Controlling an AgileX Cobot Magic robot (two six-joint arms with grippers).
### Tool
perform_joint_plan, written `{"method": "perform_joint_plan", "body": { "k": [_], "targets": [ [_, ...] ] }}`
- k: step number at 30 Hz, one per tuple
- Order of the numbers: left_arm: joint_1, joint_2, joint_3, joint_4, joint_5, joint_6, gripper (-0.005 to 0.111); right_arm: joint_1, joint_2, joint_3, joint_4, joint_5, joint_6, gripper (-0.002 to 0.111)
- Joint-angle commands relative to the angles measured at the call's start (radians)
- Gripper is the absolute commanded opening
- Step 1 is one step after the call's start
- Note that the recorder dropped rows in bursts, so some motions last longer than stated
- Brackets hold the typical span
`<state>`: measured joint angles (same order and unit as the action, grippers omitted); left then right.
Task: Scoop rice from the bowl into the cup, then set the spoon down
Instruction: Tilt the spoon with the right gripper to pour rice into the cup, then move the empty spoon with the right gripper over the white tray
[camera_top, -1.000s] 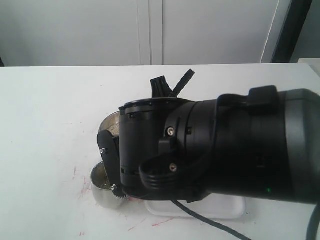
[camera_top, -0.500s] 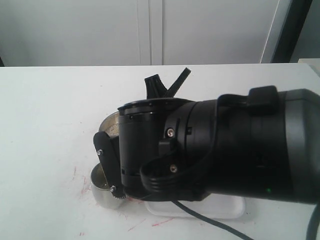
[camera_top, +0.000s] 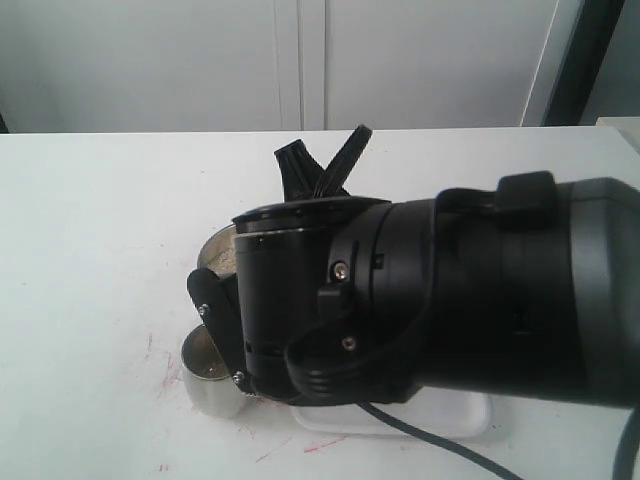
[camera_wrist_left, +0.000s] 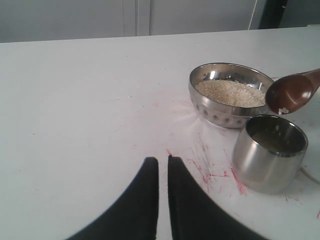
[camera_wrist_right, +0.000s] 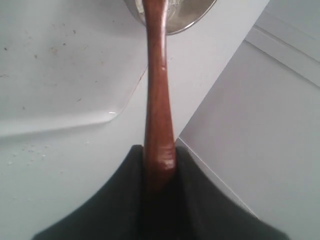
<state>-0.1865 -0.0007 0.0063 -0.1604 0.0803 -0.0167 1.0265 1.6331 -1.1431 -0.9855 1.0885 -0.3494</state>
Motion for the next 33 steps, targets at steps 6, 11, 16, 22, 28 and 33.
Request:
{"method": "perform_joint_plan", "body": {
  "k": [6,11,16,22,28,33],
  "targets": [
    [-0.001,0.001,-0.006,-0.01,-0.004,-0.002,0.014,0.002,0.0,0.005,-0.041,0.004,-0.031,0.0],
    [-0.001,0.001,-0.006,-0.01,-0.004,-0.002,0.014,0.002,0.0,0.005,-0.041,0.004,-0.031,0.0],
    [-0.001,0.001,-0.006,-0.01,-0.004,-0.002,0.014,0.012,0.0,0.005,-0.039,0.006,-0.012,0.0],
    [-0.001,0.001,-0.006,-0.01,-0.004,-0.002,0.014,0.068,0.0,0.005,-0.039,0.009,-0.005,0.0],
    [-0.001,0.001,-0.006,-0.01,-0.004,-0.002,0.014,0.069,0.0,0.005,-0.063,0.044,0.037,0.0],
    [-0.001,0.001,-0.006,-0.01,-0.004,-0.002,0.014,0.069,0.0,0.005,-0.203,0.133,0.336,0.0]
  ]
}}
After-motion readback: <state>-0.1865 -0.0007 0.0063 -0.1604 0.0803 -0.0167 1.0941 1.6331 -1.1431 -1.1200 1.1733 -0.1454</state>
